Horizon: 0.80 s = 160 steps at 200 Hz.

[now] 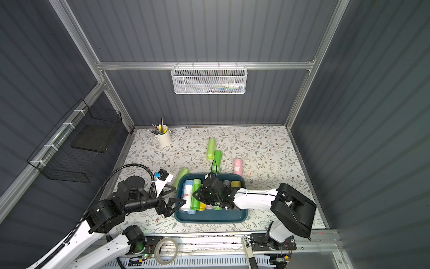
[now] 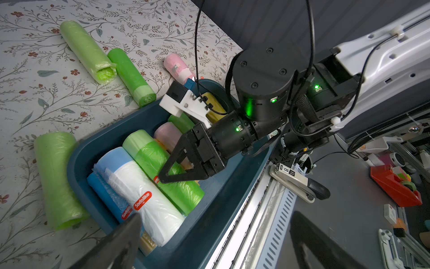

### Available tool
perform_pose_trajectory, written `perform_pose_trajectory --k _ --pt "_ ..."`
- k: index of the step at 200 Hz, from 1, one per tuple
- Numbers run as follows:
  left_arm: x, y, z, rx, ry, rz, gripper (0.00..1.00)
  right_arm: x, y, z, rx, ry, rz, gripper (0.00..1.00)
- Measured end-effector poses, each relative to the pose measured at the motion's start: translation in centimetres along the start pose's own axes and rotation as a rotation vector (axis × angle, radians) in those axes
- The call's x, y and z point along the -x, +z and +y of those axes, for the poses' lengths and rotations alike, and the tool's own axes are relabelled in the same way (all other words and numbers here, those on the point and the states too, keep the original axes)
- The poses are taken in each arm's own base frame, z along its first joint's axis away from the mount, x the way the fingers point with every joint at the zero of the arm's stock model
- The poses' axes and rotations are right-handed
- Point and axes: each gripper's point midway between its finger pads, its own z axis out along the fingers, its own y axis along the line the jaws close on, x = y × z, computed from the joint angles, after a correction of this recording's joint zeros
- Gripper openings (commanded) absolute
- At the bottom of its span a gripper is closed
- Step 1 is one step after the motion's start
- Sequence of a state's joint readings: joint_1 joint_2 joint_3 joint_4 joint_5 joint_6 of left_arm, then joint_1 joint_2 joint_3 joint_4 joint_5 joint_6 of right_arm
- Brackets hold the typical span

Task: Put the roll of trash bags into the storage box
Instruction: Place the roll of trash bags in the storage box.

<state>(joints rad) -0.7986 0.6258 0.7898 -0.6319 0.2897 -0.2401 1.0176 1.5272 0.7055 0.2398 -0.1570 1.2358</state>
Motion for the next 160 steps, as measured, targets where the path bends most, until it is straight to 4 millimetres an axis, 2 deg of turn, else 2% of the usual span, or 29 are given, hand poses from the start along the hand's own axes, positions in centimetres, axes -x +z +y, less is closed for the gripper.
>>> perform_pose_trajectory --k 160 --pt "-0.09 -0.01 -0.75 -0.044 0.002 0.007 1.0 -0.09 0.41 -0.42 -0.011 0.016 0.003 0.34"
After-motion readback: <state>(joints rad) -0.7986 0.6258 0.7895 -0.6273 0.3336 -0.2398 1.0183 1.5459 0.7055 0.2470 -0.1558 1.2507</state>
